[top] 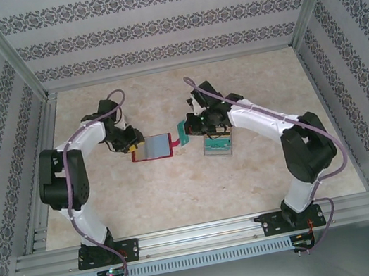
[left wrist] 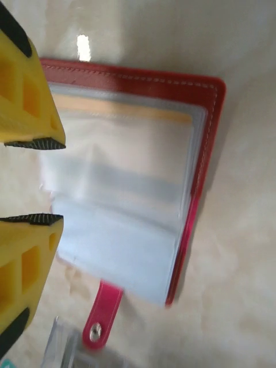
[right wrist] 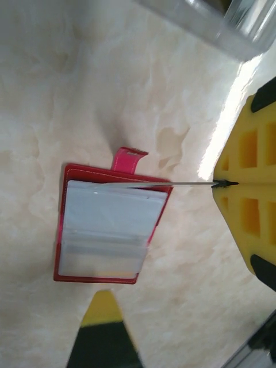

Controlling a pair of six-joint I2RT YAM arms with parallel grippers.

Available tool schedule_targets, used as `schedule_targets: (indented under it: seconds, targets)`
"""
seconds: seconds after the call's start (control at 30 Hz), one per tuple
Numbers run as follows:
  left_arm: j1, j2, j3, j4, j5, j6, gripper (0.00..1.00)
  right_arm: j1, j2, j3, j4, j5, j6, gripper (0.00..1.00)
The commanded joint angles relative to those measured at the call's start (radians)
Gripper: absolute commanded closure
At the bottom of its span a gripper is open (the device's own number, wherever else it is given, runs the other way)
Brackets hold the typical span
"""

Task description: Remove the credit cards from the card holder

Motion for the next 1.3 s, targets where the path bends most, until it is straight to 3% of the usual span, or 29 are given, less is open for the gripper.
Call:
schedule_targets:
  seconds: [0.0,0.13,0.2,0.33,0.53,0.77,1.27]
  targets:
    - [0.012,-0.081,0.029,-0.017,0.043,-0.012,0.5,-0.005,-0.07,0.065,-0.223,0.101,-0.203,1.0]
    - [0.011,-0.143,0.014,0.016,0.09,-0.044,0.32,0.009,-0.119,0.11,-0.354,0.201,-0.396,1.0]
    - [0.012,-0.175,0.005,0.032,0.103,-0.06,0.26,0.029,-0.147,0.109,-0.394,0.236,-0.527,1.0]
    - [0.012,-0.225,-0.016,0.064,0.125,-0.081,0.23,0.078,-0.204,0.06,-0.413,0.321,-0.782,1.0]
    - [0.011,-0.276,-0.062,0.106,0.131,-0.103,0.0,0.126,-0.215,-0.006,-0.417,0.474,-1.114,1.0]
    - [0.012,-0.297,-0.088,0.109,0.134,-0.104,0.0,0.119,-0.161,-0.059,-0.361,0.576,-1.308,1.0]
    - [0.011,-0.285,-0.091,0.106,0.134,-0.095,0.0,0.073,-0.097,-0.144,-0.254,0.543,-1.339,1.0]
